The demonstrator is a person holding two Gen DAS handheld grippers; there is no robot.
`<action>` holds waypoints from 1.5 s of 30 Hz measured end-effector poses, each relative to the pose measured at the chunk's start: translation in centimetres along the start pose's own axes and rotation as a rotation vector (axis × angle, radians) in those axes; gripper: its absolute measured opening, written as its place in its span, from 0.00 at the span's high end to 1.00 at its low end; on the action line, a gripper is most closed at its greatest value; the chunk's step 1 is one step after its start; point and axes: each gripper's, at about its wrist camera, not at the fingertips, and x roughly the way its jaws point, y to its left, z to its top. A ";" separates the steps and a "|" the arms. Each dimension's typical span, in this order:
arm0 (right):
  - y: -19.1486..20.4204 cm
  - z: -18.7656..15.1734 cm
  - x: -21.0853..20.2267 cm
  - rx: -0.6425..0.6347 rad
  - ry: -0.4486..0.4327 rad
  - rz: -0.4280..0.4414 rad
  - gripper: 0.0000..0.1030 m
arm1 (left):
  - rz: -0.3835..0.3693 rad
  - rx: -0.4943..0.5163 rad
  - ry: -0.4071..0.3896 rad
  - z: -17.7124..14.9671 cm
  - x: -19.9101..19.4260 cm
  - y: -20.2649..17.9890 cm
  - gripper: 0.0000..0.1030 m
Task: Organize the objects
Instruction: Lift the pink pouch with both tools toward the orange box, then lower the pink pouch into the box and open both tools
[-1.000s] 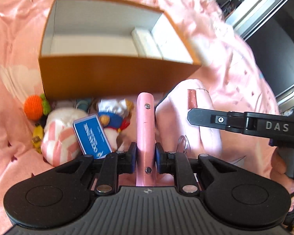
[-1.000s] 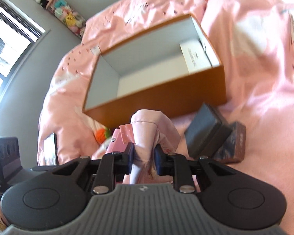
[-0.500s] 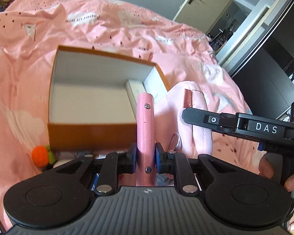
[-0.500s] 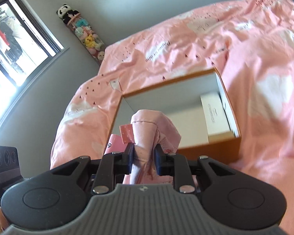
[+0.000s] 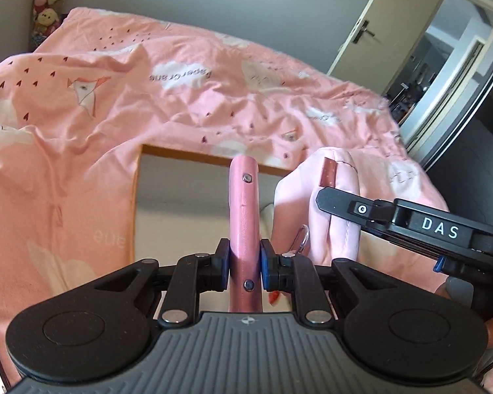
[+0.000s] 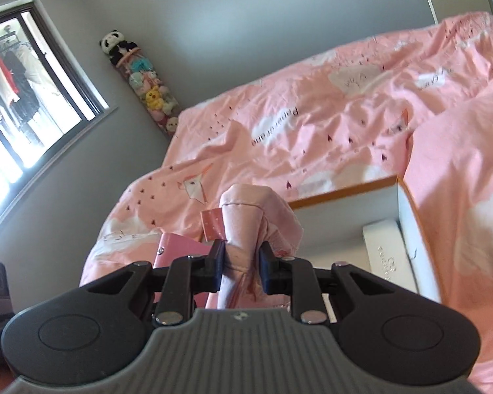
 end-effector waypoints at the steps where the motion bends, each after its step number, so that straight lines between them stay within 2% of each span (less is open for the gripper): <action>1: -0.3 -0.3 1.2 0.012 0.021 -0.005 0.78 | 0.006 0.001 0.019 -0.1 0.7 0.4 0.81; 4: -1.4 -1.5 4.2 0.055 0.078 -0.010 0.78 | 0.006 0.006 0.081 -0.4 2.7 1.8 0.81; 10: -2.5 -3.8 8.0 0.098 0.173 -0.009 0.78 | 0.062 -0.008 0.165 -1.5 5.3 3.9 0.81; 15: -3.0 -4.9 10.1 0.100 0.243 -0.016 0.78 | 0.132 0.076 0.193 -1.7 6.3 2.7 0.81; 20: -3.1 -4.9 11.5 0.091 0.300 0.019 0.78 | 0.221 0.190 0.264 -1.9 7.7 1.0 0.80; 23: -3.2 -5.0 12.5 0.092 0.337 0.032 0.77 | 0.267 0.231 0.273 -2.2 8.2 0.4 0.79; 27: -2.8 -5.5 13.3 0.096 0.362 0.049 0.77 | 0.298 0.241 0.294 -2.3 8.6 0.5 0.80; 30: -2.5 -5.6 13.4 0.078 0.362 0.044 0.77 | 0.282 0.239 0.294 -2.4 8.4 1.0 0.80; 34: -2.9 -5.5 13.2 0.105 0.363 0.047 0.77 | 0.195 0.184 0.255 -1.8 6.7 2.1 0.68; 39: -3.1 -5.6 13.5 0.137 0.372 0.067 0.76 | 0.081 0.065 0.117 -1.1 2.5 4.1 0.68; 42: -2.7 -5.8 14.1 0.143 0.382 0.085 0.77 | 0.075 -0.011 0.030 -0.5 0.6 5.3 0.68; 45: -1.9 -5.8 14.8 0.134 0.399 0.103 0.77 | 0.100 -0.063 0.000 0.0 0.1 6.4 0.68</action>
